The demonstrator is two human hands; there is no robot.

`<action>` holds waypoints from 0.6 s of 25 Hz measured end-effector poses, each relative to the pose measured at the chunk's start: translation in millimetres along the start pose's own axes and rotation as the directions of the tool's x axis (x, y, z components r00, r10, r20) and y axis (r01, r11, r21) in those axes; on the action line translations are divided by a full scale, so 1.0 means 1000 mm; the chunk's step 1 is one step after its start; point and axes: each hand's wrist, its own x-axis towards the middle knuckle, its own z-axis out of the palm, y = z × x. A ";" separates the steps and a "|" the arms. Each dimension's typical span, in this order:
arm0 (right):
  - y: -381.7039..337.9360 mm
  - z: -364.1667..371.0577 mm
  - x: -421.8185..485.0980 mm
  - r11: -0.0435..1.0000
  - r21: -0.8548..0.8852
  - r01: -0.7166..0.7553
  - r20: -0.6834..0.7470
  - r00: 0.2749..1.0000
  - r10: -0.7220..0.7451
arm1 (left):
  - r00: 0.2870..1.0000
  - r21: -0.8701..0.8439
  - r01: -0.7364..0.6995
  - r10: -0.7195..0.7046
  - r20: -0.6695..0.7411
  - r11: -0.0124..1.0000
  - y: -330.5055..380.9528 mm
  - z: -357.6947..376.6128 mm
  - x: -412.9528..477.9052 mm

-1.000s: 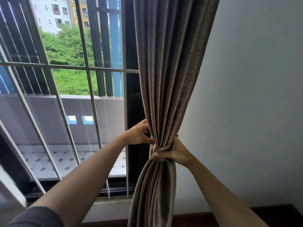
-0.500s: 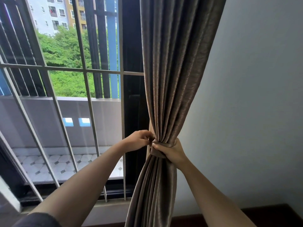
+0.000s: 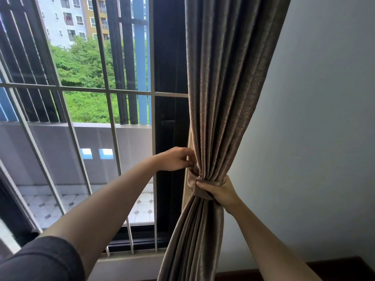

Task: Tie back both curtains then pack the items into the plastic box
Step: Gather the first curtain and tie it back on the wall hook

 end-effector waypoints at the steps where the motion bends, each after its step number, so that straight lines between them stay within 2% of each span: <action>1: 0.000 -0.002 0.001 1.000 0.019 0.010 0.026 1.000 -0.010 | 1.000 -0.010 -0.001 0.000 -0.009 1.000 0.002 0.000 0.001; 3: 0.000 -0.003 0.001 1.000 0.015 0.019 0.043 0.999 -0.020 | 1.000 -0.062 0.030 -0.030 0.010 0.998 0.003 0.002 0.001; 5: -0.002 -0.002 0.000 1.000 -0.009 0.010 -0.005 1.000 -0.010 | 0.998 -0.082 0.065 -0.062 0.032 0.994 -0.002 0.006 0.001; 10: -0.005 -0.003 0.001 1.000 -0.028 0.010 -0.017 1.000 -0.010 | 0.982 0.057 0.096 -0.103 0.156 0.994 -0.017 0.005 0.003; 12: -0.004 -0.003 0.003 0.999 -0.041 0.007 -0.022 1.000 -0.008 | 0.987 0.091 0.079 -0.090 0.131 0.993 -0.016 0.005 0.007; 15: -0.003 -0.005 0.003 0.998 -0.054 0.011 -0.020 1.000 -0.012 | 0.998 0.049 0.043 -0.045 0.033 0.998 -0.005 0.005 0.012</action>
